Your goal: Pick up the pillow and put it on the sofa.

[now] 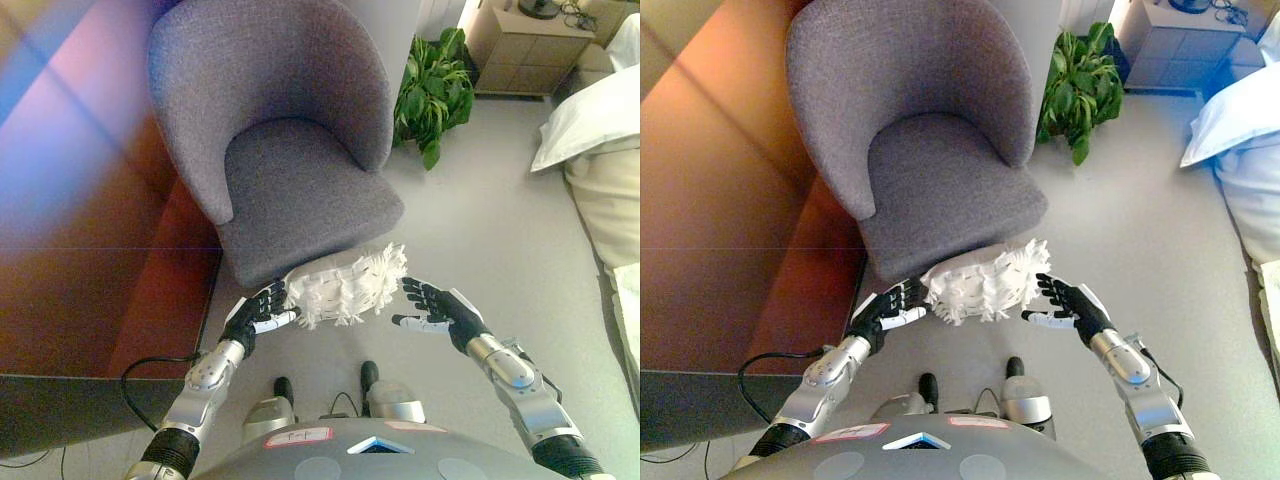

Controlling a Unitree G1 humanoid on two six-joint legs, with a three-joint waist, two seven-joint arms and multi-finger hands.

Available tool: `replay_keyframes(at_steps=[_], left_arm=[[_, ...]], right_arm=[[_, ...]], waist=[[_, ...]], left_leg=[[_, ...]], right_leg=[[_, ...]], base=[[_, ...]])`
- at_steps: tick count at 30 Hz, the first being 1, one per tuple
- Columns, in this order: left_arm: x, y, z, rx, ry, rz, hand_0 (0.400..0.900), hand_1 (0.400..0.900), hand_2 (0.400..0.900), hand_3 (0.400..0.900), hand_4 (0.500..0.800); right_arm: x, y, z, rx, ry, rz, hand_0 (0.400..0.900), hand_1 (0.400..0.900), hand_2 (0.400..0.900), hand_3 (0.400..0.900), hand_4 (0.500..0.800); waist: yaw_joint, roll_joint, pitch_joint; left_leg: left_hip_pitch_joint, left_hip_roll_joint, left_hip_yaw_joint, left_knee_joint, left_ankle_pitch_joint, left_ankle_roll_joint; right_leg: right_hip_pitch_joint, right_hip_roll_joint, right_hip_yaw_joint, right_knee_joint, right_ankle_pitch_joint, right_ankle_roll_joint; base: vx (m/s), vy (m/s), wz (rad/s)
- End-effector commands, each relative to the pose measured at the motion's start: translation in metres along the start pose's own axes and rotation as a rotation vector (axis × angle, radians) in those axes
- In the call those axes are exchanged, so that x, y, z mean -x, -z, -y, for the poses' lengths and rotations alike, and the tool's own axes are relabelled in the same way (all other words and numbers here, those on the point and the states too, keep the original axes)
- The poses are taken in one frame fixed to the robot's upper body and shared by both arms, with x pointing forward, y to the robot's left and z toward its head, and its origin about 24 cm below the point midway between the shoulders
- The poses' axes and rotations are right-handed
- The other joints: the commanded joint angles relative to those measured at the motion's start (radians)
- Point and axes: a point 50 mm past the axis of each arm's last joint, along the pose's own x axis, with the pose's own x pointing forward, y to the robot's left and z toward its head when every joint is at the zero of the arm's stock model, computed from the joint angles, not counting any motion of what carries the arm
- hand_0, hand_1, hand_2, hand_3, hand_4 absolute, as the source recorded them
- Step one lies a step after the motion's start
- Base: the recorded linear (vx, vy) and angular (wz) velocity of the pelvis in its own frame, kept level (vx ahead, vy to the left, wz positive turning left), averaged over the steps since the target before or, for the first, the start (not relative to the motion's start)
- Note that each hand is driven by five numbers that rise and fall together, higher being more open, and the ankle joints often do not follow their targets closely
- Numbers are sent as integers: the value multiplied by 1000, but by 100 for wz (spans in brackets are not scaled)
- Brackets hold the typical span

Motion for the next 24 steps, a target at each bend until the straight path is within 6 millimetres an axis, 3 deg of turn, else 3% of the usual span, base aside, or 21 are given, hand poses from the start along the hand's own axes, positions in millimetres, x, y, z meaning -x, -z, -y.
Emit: replay_keyframes(at_steps=[1, 24], left_arm=[[-3, -31, -22, -61, -37, 138, 900, 900, 900, 900, 800], [-3, -26, -21, -76, -45, 116, 900, 900, 900, 900, 800]], right_arm=[[-6, -27, 8, -13, 25, 155, 900, 900, 900, 900, 800], [-5, -24, 5, -15, 11, 142, 900, 900, 900, 900, 800]], waist=[[-12, -51, -62], [-6, -46, -72]], left_leg=[[-40, 0, 23, 36, -45, -7], [-13, 6, 20, 38, -58, -8]], right_leg=[[2, -36, -12, 3, -25, 59], [27, -31, -3, 3, -42, 58]], base=[[11, 2, -6], [6, 0, -2]])
